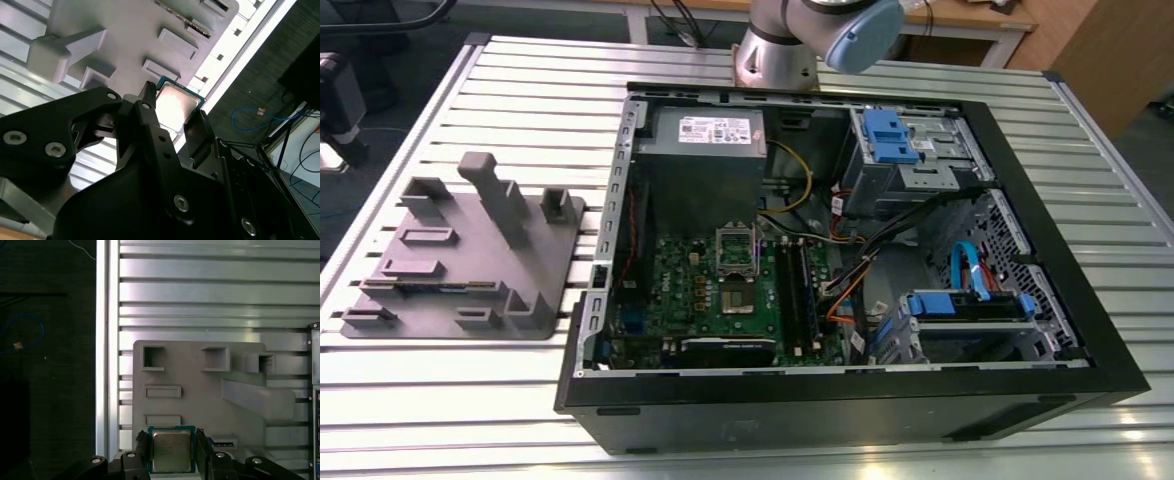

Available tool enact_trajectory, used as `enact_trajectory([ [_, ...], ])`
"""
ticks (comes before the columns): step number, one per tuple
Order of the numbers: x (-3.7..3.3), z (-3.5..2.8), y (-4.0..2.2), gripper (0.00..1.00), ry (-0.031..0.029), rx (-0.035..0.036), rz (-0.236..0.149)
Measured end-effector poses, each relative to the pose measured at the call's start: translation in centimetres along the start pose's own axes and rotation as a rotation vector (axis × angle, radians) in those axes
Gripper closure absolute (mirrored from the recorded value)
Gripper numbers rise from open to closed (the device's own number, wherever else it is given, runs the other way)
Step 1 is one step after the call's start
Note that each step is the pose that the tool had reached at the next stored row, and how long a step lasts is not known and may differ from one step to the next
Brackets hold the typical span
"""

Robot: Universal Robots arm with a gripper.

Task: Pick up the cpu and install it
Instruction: 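Pick up the cpu and move it towards the insertion slot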

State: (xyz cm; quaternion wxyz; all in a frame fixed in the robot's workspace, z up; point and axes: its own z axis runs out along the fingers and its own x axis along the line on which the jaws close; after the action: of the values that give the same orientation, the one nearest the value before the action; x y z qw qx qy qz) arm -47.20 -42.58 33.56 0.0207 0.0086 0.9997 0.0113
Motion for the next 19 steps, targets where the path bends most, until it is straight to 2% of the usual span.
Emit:
enact_trajectory([
  [2, -0.01, -0.18, 0.0, 0.53, 0.0, 0.0, 0.0],
  [9, -0.01, -0.22, 0.0, 0.53, 0.0, 0.0, 0.0],
  [12, -0.03, -0.65, 0.01, 0.53, 0.0001, 0.0, 0.0],
  [19, -0.12, -2.98, 0.07, 0.53, 0.0001, 0.0, 0.0],
])
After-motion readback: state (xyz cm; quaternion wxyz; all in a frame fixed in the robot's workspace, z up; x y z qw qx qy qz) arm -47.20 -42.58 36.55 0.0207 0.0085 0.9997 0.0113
